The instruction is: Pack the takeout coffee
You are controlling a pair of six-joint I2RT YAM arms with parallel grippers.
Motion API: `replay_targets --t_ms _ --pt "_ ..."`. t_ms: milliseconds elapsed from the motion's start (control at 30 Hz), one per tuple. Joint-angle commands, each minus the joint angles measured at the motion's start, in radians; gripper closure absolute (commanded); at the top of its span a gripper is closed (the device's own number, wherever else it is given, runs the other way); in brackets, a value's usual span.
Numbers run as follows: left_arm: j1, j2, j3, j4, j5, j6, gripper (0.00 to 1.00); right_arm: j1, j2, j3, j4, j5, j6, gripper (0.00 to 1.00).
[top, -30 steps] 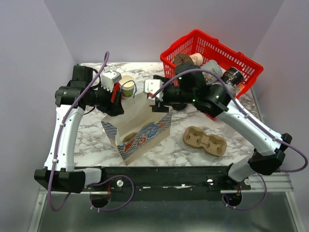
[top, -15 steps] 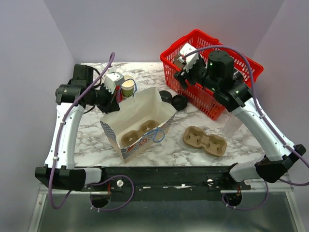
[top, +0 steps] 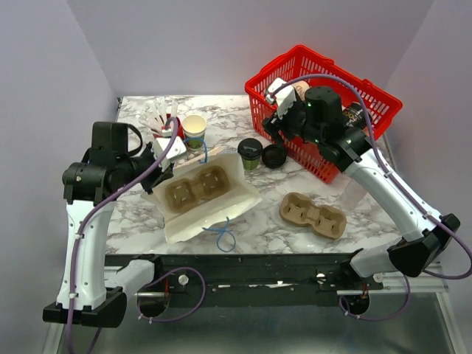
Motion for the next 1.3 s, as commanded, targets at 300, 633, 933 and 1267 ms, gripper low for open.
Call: replay_targets --t_ms 300,633,933,1267 --pt "-0.01 0.033 0.022 -0.107 -0.049 -0.036 1.0 -0.012 0.179 0.186 -0.202 -0.193 -0.086 0.25" --pt "0.033 0.154 0.029 -0.101 -0.164 -0.142 0.98 -0.04 0.417 0.399 -0.367 -0.264 -0.16 0.26" --pt "0.045 0.186 0.043 -0.031 -0.139 -0.224 0.45 -0.043 0.615 0.53 -0.45 -0.254 -0.116 0.1" --pt "0.045 0.178 0.028 0.009 -0.129 -0.286 0.41 -0.046 0.699 0.543 -0.44 -0.247 -0.105 0.0"
